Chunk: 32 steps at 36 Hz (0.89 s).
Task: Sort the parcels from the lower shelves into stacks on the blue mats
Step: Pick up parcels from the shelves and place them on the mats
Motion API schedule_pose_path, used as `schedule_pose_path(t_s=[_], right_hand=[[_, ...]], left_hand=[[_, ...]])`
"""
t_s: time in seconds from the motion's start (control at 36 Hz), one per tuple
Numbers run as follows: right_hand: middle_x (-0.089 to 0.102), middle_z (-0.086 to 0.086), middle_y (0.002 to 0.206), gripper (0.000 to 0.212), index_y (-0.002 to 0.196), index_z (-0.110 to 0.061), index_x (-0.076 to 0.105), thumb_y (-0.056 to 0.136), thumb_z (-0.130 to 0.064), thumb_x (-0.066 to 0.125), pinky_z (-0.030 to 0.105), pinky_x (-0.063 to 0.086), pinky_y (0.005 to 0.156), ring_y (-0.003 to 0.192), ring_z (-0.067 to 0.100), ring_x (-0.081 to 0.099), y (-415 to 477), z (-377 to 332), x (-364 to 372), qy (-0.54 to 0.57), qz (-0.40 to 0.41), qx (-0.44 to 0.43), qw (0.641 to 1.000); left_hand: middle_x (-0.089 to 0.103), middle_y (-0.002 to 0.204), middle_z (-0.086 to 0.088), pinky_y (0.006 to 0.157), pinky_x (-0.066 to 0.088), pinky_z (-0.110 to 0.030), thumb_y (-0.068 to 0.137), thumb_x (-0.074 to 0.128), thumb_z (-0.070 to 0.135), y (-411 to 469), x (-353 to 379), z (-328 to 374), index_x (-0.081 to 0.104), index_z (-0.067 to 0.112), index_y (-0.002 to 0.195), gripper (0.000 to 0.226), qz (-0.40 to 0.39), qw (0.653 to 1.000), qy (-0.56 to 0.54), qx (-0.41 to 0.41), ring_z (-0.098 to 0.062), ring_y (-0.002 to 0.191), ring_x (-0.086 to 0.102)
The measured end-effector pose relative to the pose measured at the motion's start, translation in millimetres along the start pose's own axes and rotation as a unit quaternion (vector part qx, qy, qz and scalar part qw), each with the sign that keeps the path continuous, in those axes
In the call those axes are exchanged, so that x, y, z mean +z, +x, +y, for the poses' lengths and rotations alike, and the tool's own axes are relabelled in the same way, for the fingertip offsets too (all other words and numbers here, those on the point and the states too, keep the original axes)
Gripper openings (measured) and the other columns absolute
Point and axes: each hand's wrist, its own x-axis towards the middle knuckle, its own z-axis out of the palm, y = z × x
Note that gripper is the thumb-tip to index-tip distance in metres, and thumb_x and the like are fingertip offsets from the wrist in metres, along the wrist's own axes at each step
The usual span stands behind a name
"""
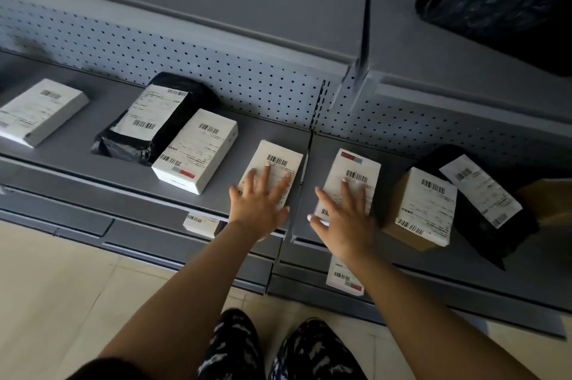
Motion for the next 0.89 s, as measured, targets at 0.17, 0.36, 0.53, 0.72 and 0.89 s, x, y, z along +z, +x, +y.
schedule_pose_path(t_s=[0.17,0.36,0.53,0.72,0.89], right_hand=[[0.006,-0.003,0.159,0.05,0.137,-0.043,0.039,0.088,-0.052,0.05,0.059,0.031,0.101,0.145,0.033,-0.004,-8,3,-11,-0.015,0.0,-0.033,0.999],[0.047,0.009,0.143,0.046,0.114,-0.033,0.063,0.073,-0.049,0.047,0.06,0.047,0.082,0.132,0.038,0.037,-46,12,-33,0.018,0.024,-0.091,0.995],[0.054,0.008,0.136,0.048,0.113,-0.033,0.065,0.069,-0.047,0.052,0.059,0.047,0.079,0.128,0.038,0.044,-75,0,-55,0.017,0.021,-0.171,0.985],[0.05,0.005,0.139,0.053,0.119,-0.036,0.062,0.071,-0.05,0.046,0.054,0.044,0.08,0.132,0.029,0.034,-90,-41,-85,0.016,0.032,-0.246,0.969],[0.045,0.006,0.143,0.056,0.126,-0.037,0.058,0.073,-0.05,0.048,0.053,0.043,0.082,0.135,0.027,0.032,-108,-90,-111,0.04,0.062,-0.313,0.947]], left_hand=[[-0.005,0.16,0.001,0.105,0.027,-0.059,0.094,0.03,0.059,-18,-13,-2,-0.007,0.043,0.148,0.067,0.005,1.0,-0.007,0.017,-0.031,0.141,0.006],[0.003,0.16,0.003,0.104,0.024,-0.059,0.095,0.027,0.058,-78,-38,-19,0.002,0.043,0.15,0.062,0.018,0.999,-0.017,0.035,-0.031,0.14,0.011],[0.045,0.144,-0.003,0.085,0.041,-0.063,0.084,0.033,0.056,-128,-66,-42,0.044,0.038,0.137,0.057,0.044,0.998,-0.053,0.0,-0.037,0.123,0.044],[0.043,0.146,-0.003,0.091,0.038,-0.063,0.087,0.031,0.056,-182,-95,-73,0.045,0.036,0.139,0.056,0.088,0.992,-0.072,-0.056,-0.035,0.126,0.038],[0.04,0.147,-0.003,0.092,0.038,-0.062,0.089,0.033,0.054,-225,-123,-112,0.044,0.036,0.139,0.055,0.141,0.984,-0.077,-0.076,-0.034,0.128,0.035]])
